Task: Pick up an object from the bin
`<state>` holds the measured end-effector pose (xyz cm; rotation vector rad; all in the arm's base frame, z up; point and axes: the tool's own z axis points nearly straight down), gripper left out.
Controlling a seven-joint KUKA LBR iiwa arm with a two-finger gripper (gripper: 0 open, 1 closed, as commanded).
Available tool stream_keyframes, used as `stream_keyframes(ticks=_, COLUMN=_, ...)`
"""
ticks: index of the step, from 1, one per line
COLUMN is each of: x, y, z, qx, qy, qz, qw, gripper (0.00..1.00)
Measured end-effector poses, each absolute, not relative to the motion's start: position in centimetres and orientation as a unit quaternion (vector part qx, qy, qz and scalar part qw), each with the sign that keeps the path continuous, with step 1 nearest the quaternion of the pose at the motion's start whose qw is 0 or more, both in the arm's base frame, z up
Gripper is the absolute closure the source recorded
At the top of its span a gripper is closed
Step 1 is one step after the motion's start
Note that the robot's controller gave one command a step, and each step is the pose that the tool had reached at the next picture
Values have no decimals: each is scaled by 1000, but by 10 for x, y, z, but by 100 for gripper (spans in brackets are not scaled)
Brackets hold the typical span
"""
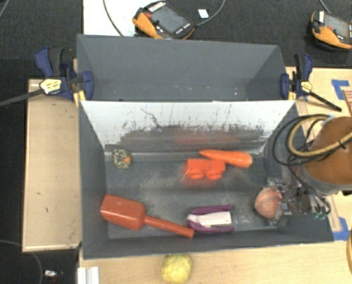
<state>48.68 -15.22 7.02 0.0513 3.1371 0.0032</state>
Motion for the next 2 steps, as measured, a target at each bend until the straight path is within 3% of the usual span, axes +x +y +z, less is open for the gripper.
stream_keyframes(ticks=2, x=486, y=-152, z=82, qx=14, qy=1000, qz=2, qw=1, gripper=100)
